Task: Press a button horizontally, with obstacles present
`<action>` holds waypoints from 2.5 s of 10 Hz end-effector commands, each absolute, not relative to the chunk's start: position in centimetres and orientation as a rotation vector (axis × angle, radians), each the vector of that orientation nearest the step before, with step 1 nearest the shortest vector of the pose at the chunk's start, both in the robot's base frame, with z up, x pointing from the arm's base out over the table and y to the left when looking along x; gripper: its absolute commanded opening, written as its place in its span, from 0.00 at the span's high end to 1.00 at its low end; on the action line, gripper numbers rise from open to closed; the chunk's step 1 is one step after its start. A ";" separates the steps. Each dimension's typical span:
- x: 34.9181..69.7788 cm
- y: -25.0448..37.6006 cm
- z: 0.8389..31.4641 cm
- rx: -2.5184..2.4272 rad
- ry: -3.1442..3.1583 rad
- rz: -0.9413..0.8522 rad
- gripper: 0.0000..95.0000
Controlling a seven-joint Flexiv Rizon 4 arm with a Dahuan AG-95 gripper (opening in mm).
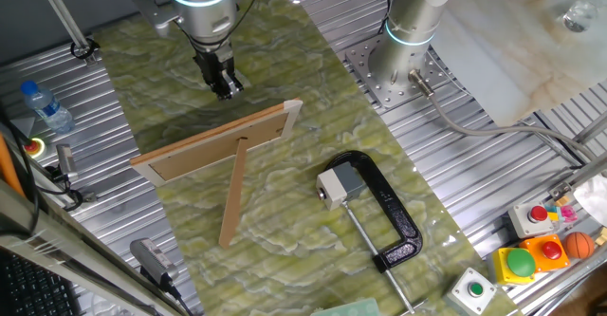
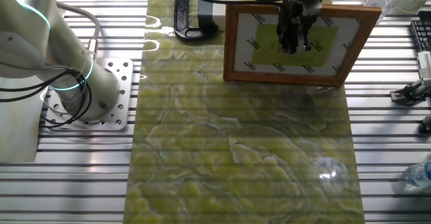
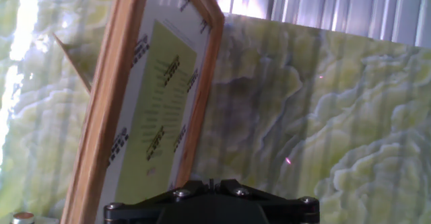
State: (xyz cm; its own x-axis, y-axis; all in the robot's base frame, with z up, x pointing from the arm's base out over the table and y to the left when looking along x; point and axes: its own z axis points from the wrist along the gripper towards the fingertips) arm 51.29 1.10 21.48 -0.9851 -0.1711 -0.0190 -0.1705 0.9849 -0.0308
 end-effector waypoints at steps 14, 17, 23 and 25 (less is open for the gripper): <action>51.8 3.3 26.5 -0.577 3.119 -0.076 1.00; 52.4 6.5 26.4 -0.557 3.098 -0.068 1.00; 54.3 12.1 28.1 -0.509 3.107 -0.055 1.00; 53.9 14.1 27.1 -0.499 3.111 -0.049 1.00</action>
